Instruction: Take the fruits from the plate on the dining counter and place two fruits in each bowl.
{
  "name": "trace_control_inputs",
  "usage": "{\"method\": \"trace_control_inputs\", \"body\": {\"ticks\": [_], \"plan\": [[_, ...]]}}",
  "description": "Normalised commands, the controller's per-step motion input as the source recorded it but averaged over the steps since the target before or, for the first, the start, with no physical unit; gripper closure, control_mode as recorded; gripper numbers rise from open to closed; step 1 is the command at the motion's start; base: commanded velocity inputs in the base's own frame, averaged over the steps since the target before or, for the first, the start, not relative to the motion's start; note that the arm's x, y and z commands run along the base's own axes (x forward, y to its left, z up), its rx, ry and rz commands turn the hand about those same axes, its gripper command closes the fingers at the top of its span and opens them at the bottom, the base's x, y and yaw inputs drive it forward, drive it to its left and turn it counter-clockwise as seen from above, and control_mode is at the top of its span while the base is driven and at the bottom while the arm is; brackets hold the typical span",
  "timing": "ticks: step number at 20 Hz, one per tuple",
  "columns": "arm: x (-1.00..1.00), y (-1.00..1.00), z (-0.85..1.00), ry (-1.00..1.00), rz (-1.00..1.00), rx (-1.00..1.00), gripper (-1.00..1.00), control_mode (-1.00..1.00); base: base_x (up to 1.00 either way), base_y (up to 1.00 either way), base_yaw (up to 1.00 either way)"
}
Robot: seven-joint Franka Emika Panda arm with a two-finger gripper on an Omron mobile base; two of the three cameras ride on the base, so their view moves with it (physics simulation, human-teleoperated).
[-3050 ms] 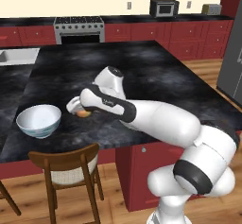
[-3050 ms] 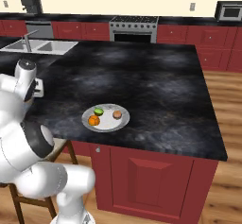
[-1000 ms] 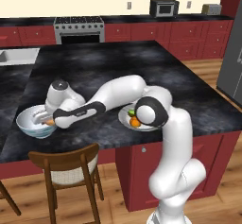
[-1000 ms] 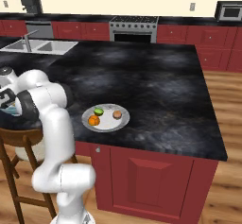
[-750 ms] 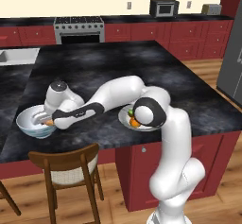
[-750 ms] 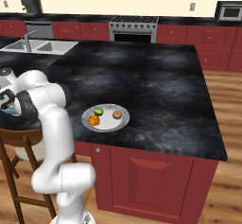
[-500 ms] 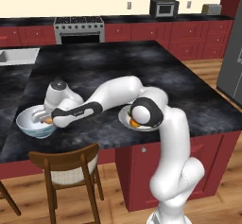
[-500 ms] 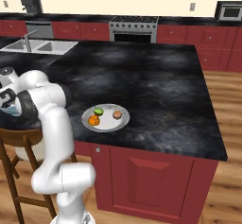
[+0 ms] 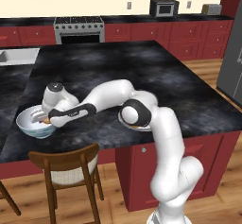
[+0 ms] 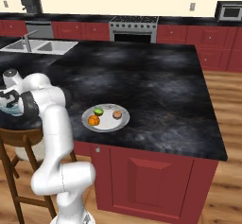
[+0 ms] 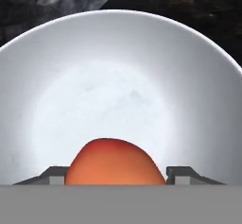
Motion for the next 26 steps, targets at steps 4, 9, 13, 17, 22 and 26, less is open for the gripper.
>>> {"method": "trace_control_inputs", "body": {"ticks": [4, 9, 13, 17, 22, 26], "plan": [[0.24, 0.09, -0.01, 0.0, 0.0, 0.0, -1.0, -1.0, 0.0, 0.0, 0.0], [-0.04, -0.03, 0.25, 0.0, -0.03, 0.0, -1.0, -1.0, 0.0, 0.0, 0.0], [-0.59, -0.87, 0.16, 0.0, -0.04, 0.0, -1.0, -1.0, 0.0, 0.0, 0.0], [-0.75, -1.0, 0.06, -0.01, -0.03, 0.0, -1.0, -1.0, 0.0, 0.0, 0.0], [-0.51, -1.0, 0.14, 0.04, -0.09, 0.0, -1.0, -1.0, 0.0, 0.0, 0.0], [-0.35, -1.0, 0.18, 0.11, -0.14, 0.0, -1.0, -1.0, 0.0, 0.0, 0.0]]}}
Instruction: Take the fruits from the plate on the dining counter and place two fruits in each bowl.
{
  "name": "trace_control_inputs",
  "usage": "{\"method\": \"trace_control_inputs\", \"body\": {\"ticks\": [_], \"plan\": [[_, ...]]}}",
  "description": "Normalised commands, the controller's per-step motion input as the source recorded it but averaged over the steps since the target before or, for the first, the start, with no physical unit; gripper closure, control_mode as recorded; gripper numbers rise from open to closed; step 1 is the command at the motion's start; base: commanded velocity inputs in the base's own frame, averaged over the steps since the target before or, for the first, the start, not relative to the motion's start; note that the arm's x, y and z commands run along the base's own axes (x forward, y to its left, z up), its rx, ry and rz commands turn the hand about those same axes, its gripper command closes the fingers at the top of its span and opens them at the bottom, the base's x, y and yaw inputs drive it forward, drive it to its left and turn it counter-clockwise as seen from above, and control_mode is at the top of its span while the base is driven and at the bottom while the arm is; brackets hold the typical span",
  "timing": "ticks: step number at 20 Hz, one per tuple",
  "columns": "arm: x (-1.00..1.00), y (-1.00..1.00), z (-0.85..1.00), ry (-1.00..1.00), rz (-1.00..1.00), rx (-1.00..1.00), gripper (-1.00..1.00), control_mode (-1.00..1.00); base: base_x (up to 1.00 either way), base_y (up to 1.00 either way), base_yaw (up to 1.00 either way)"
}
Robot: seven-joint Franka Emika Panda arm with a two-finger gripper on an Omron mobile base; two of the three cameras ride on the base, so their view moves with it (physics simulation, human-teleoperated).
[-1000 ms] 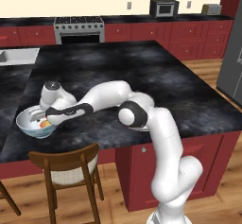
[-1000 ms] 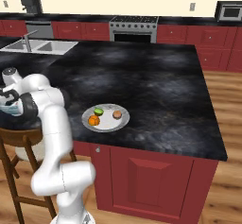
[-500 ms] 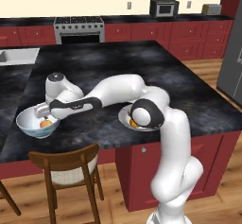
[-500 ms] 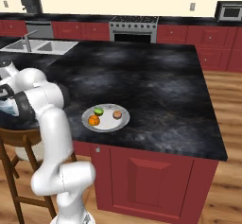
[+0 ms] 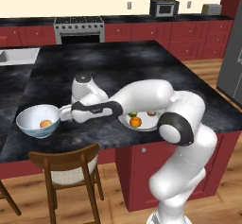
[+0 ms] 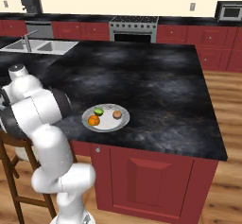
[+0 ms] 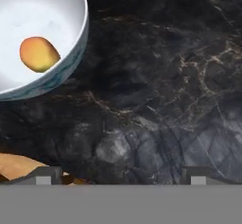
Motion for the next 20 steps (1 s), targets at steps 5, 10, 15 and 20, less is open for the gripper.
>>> {"method": "trace_control_inputs", "body": {"ticks": [5, 10, 15, 20], "plan": [[-0.21, -1.0, 0.21, 0.15, -0.15, 0.0, -1.0, -1.0, 0.0, 0.0, 0.0], [-0.02, -1.0, 0.16, 0.18, -0.16, 0.0, -1.0, -1.0, 0.0, 0.0, 0.0], [0.0, -0.82, 0.03, 0.22, -0.18, 0.0, -1.0, -1.0, 0.0, 0.0, 0.0], [0.18, -0.55, 0.0, 0.2, -0.1, 0.0, -1.0, -1.0, 0.0, 0.0, 0.0]]}}
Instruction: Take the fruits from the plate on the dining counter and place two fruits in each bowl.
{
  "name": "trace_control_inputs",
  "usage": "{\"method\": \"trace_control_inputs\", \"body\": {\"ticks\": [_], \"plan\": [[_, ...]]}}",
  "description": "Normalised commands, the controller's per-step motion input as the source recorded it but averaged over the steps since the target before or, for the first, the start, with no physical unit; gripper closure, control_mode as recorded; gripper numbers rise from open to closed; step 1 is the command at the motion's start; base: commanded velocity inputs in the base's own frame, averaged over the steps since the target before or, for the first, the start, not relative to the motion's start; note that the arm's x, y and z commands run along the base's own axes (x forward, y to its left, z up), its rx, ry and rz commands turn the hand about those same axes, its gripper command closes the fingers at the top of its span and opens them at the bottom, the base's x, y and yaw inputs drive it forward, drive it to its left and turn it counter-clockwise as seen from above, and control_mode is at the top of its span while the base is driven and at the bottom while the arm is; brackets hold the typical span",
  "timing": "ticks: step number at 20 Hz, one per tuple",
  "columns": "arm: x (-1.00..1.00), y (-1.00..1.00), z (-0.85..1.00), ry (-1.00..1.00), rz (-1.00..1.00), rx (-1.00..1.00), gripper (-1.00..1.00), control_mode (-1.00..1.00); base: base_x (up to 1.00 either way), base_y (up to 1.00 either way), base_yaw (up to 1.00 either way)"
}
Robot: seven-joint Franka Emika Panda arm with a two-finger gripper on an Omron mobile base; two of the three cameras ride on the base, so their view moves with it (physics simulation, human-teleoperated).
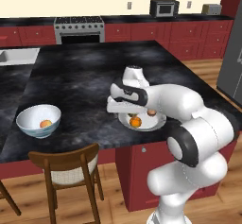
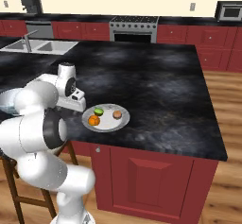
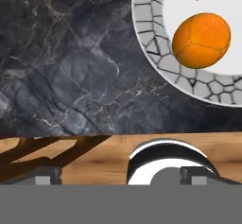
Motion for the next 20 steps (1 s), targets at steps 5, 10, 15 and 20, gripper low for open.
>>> {"method": "trace_control_inputs", "body": {"ticks": [5, 10, 15, 20], "plan": [[0.29, -0.3, -0.05, 0.08, -0.06, 0.0, -1.0, -1.0, 0.0, 0.0, 0.0], [0.6, -0.63, -0.22, 0.04, -0.12, -0.05, -1.0, -1.0, 0.0, 0.0, 0.0], [0.8, -0.61, -0.32, 0.0, -0.13, -0.09, -1.0, -1.0, 0.0, 0.0, 0.0], [0.76, -0.54, -0.31, 0.0, -0.13, -0.11, -1.0, -1.0, 0.0, 0.0, 0.0]]}}
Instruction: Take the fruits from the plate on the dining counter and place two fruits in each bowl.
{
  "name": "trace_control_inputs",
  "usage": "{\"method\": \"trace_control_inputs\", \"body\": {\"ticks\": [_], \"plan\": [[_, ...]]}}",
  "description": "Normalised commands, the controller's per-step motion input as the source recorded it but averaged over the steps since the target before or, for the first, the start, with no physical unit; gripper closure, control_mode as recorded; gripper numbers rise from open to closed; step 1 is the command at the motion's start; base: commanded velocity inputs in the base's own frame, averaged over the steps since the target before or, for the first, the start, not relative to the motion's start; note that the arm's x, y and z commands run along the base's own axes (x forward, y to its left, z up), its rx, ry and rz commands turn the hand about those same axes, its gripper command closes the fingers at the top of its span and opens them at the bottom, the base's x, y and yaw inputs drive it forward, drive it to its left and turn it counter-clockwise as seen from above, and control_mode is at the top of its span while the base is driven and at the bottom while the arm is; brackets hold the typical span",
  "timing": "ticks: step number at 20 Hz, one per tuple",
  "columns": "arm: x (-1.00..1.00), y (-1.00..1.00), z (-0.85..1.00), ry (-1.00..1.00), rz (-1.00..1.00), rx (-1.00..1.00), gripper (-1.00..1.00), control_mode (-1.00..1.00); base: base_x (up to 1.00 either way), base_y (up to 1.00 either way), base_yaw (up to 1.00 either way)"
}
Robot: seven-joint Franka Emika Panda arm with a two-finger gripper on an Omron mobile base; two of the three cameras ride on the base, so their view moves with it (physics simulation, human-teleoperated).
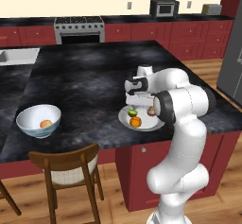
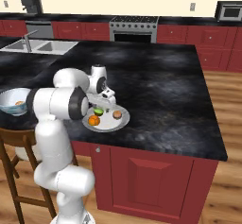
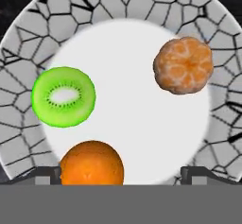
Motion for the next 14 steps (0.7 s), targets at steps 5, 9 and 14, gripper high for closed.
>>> {"method": "trace_control_inputs", "body": {"ticks": [5, 9, 14], "plan": [[0.37, -0.48, -0.23, 0.0, -0.07, -0.06, -1.0, -1.0, 0.0, 0.0, 0.0], [0.02, -0.56, -0.03, 0.0, 0.04, 0.0, -1.0, -1.0, 0.0, 0.0, 0.0], [0.0, -0.4, -0.21, -0.04, 0.19, 0.01, -1.0, -1.0, 0.0, 0.0, 0.0]]}}
